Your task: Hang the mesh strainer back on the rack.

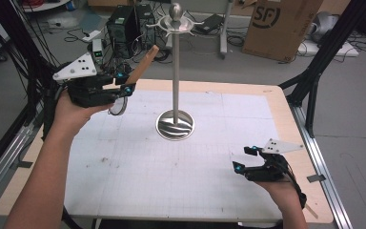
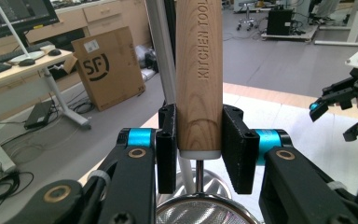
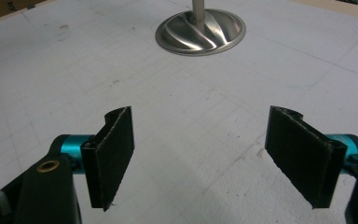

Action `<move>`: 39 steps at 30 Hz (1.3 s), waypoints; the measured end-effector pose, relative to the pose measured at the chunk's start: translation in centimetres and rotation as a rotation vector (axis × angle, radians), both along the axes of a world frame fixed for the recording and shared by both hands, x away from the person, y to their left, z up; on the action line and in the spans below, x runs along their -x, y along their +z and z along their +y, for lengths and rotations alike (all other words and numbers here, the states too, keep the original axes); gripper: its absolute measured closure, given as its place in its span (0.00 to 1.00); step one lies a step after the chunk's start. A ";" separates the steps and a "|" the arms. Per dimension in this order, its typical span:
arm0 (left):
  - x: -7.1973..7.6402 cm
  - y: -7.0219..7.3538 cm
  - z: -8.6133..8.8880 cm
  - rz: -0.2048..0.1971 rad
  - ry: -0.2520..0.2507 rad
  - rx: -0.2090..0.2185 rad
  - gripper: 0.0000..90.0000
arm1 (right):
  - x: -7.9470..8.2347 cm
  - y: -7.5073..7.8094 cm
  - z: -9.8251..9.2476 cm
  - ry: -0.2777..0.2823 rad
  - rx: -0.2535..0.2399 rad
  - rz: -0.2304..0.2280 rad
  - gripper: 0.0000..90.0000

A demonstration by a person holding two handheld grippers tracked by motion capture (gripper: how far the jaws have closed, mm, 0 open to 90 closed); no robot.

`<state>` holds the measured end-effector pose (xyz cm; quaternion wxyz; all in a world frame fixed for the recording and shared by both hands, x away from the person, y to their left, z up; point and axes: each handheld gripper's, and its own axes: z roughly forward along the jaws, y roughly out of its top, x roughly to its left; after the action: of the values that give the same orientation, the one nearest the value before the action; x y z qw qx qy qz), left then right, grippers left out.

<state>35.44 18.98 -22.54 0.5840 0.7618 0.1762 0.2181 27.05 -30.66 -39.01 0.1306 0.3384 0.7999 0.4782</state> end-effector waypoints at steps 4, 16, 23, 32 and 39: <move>-0.5 0.1 0.0 0.006 0.010 -0.011 0.77 | 0.1 0.1 0.0 0.001 0.002 -0.004 0.26; -1.4 1.1 0.4 0.009 0.028 0.017 0.77 | 0.2 0.2 -0.1 0.000 0.001 -0.003 0.26; -2.2 2.5 0.4 -0.006 0.043 0.012 0.77 | 0.1 0.2 0.0 0.001 0.001 -0.004 0.26; -3.4 3.0 0.7 0.005 0.072 0.033 0.77 | 0.1 0.1 -0.1 -0.001 0.000 -0.003 0.26; -3.9 2.7 0.7 0.015 0.094 0.035 0.77 | 0.1 0.2 -0.2 -0.004 0.001 -0.005 0.26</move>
<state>39.38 19.70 -19.83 0.5849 0.7440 0.2201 0.2366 26.97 -30.82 -38.85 0.1338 0.3385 0.7990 0.4786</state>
